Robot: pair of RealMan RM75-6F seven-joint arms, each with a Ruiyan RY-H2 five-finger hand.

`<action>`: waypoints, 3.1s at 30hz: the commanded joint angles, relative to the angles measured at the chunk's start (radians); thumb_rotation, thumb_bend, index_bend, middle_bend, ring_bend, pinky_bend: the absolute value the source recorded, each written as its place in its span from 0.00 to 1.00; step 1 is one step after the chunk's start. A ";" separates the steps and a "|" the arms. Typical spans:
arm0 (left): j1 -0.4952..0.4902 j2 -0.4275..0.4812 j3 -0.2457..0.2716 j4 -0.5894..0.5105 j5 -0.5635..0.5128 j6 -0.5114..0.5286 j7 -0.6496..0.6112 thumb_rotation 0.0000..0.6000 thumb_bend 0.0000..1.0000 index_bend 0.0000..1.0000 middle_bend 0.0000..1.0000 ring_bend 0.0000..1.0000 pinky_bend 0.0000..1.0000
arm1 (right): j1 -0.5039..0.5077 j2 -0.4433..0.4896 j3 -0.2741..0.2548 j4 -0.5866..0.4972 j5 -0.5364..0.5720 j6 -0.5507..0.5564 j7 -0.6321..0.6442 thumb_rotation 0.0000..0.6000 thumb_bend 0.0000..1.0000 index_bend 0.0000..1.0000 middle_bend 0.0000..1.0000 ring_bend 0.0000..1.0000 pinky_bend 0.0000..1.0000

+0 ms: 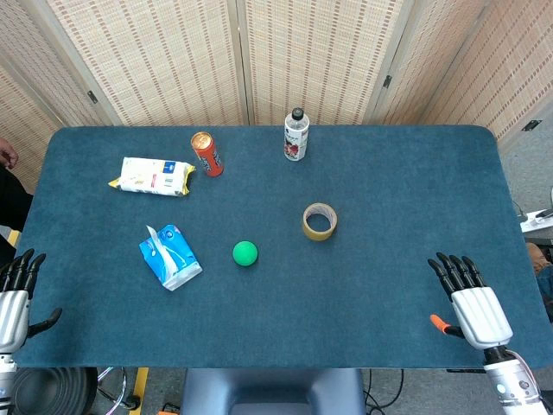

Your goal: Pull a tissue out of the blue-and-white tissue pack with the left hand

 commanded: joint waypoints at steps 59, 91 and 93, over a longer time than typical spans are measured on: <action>-0.483 -0.362 0.000 0.546 0.351 -0.233 -0.109 1.00 0.53 0.52 0.02 0.03 0.22 | 0.013 0.023 0.002 -0.018 0.028 -0.033 0.035 1.00 0.11 0.00 0.00 0.00 0.01; -0.482 -0.071 -0.140 0.285 0.213 -0.126 -0.001 1.00 0.65 0.71 0.10 0.05 0.22 | 0.012 0.026 -0.004 -0.022 0.013 -0.025 0.039 1.00 0.11 0.00 0.00 0.00 0.01; -0.458 -0.016 -0.178 0.227 0.155 -0.104 0.013 1.00 0.65 0.71 0.11 0.05 0.22 | 0.010 0.028 -0.006 -0.025 0.007 -0.019 0.038 1.00 0.11 0.00 0.00 0.00 0.01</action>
